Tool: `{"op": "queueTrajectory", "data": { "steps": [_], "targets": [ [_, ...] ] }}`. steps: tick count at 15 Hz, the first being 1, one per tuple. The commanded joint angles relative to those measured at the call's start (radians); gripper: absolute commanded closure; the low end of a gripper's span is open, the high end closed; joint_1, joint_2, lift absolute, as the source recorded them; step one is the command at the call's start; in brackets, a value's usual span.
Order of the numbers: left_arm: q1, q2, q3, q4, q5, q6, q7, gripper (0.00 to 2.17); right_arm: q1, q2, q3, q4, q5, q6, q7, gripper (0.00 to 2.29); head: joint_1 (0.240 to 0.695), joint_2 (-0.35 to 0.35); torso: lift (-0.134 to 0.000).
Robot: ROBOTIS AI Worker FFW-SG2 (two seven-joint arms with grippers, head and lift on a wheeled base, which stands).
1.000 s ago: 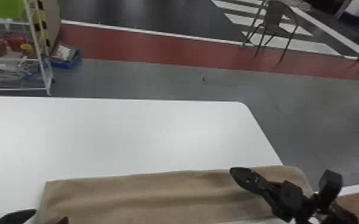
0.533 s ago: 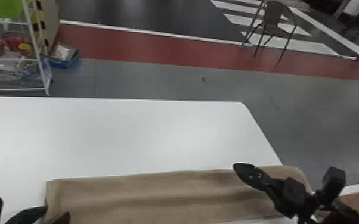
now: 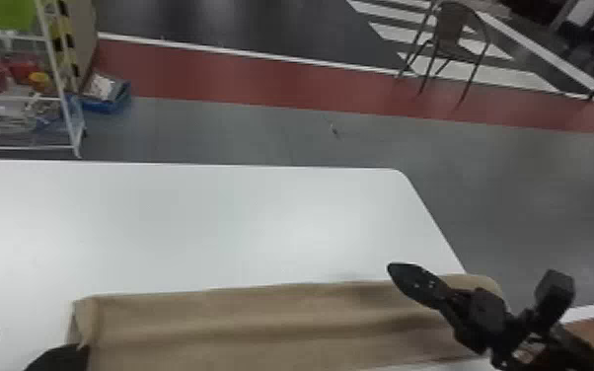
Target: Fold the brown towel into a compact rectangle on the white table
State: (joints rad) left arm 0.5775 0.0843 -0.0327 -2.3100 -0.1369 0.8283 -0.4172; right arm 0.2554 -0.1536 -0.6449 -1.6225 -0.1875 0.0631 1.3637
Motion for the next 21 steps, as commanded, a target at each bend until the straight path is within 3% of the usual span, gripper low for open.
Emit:
{"op": "queueTrajectory", "data": {
  "steps": [1, 2, 3, 4, 8, 19, 21],
  "targets": [
    [-0.004, -0.003, 0.027, 0.006, 0.016, 0.003, 0.008, 1.69, -0.001, -0.001, -0.001, 0.000, -0.006, 0.007, 0.003, 1.19, 0.695, -0.297, -0.122],
    [-0.004, -0.003, 0.027, 0.009, 0.016, 0.003, 0.029, 1.30, -0.001, -0.001, -0.001, 0.000, -0.006, 0.007, 0.003, 1.19, 0.695, -0.289, -0.122],
    [-0.004, -0.001, 0.027, 0.009, 0.020, 0.003, 0.028, 0.56, -0.001, -0.003, -0.001, 0.000, -0.006, 0.007, 0.003, 1.19, 0.695, -0.282, -0.122],
    [-0.004, 0.000, 0.027, 0.009, 0.022, 0.003, 0.026, 0.16, -0.001, -0.003, -0.001, 0.000, -0.006, 0.007, 0.003, 1.19, 0.695, -0.276, -0.122],
    [-0.008, -0.003, 0.050, 0.004, 0.023, 0.003, 0.028, 0.15, -0.001, -0.003, -0.007, 0.000, -0.007, 0.010, 0.003, 1.18, 0.695, -0.272, -0.122],
    [-0.005, -0.003, 0.063, -0.014, 0.014, 0.091, 0.006, 0.42, -0.005, -0.003, -0.021, 0.000, -0.013, 0.010, 0.003, 1.19, 0.695, -0.257, -0.122],
    [-0.010, -0.003, 0.062, -0.014, 0.008, 0.107, 0.002, 0.85, -0.005, -0.003, -0.030, 0.000, -0.024, 0.007, 0.003, 1.19, 0.695, -0.260, -0.122]
  ]
}}
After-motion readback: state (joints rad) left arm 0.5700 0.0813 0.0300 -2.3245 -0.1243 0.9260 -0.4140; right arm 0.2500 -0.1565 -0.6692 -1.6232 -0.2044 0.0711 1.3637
